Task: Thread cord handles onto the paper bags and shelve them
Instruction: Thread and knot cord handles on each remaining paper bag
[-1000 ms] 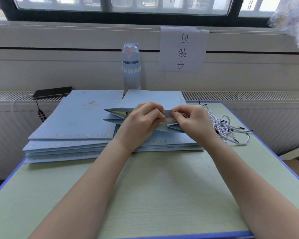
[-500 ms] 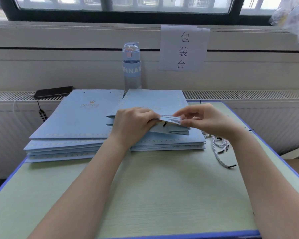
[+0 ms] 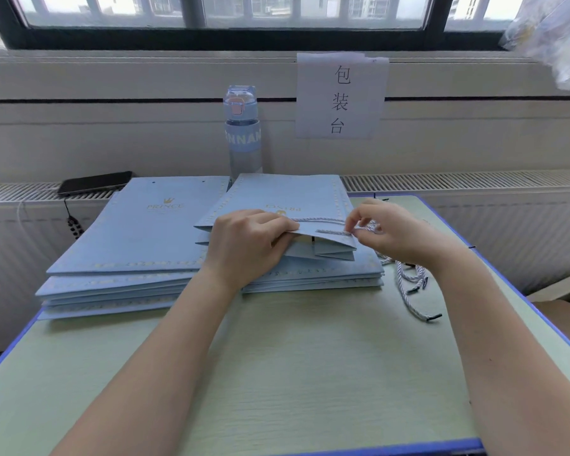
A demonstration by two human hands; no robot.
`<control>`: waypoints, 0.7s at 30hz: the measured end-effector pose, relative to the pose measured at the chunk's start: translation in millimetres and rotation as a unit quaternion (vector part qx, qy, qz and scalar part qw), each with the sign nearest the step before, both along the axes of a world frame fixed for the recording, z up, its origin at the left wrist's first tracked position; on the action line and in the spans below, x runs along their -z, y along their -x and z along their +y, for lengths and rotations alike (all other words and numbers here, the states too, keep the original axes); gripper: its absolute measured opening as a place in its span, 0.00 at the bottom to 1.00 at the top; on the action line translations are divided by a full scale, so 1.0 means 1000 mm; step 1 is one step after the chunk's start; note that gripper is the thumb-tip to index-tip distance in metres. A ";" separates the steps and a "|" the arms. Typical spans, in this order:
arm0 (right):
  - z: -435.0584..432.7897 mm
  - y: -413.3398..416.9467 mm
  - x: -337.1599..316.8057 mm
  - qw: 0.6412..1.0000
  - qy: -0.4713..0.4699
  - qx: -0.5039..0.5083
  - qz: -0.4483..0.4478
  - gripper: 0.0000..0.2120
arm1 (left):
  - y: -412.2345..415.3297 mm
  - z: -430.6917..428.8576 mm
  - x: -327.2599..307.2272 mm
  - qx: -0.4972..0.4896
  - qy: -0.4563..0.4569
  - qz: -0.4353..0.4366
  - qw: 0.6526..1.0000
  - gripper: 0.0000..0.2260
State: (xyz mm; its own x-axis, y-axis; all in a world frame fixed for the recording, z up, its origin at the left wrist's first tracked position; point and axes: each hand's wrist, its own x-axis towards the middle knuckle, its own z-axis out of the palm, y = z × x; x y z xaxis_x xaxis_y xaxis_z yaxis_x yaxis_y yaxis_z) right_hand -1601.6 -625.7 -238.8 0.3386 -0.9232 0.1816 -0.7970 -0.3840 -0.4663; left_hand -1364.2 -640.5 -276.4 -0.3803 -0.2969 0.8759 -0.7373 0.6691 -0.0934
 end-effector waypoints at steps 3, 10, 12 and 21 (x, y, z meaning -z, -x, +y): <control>-0.001 0.004 0.001 1.000 0.009 -0.004 -0.011 0.07 | 0.000 0.000 0.000 -0.008 -0.002 0.015 1.000 0.05; -0.009 0.004 0.004 0.986 0.129 0.066 -0.077 0.07 | 0.001 0.004 -0.003 0.009 -0.009 0.036 0.999 0.08; -0.010 0.007 0.006 0.990 0.120 0.026 -0.074 0.12 | 0.000 0.004 -0.005 0.008 -0.016 0.059 0.998 0.07; -0.013 -0.002 0.012 0.922 0.265 0.038 -0.280 0.06 | -0.002 0.003 -0.011 0.000 0.046 0.088 0.995 0.12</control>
State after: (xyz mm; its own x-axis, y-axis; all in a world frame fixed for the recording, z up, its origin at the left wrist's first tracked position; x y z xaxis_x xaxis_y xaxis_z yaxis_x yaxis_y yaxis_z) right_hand -1600.0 -638.6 -251.3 -0.0071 -0.6719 0.7406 -0.5227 -0.6289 -0.5756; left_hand -1362.5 -637.1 -265.8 -0.2179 -0.2120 0.9527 -0.7480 0.6633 -0.0235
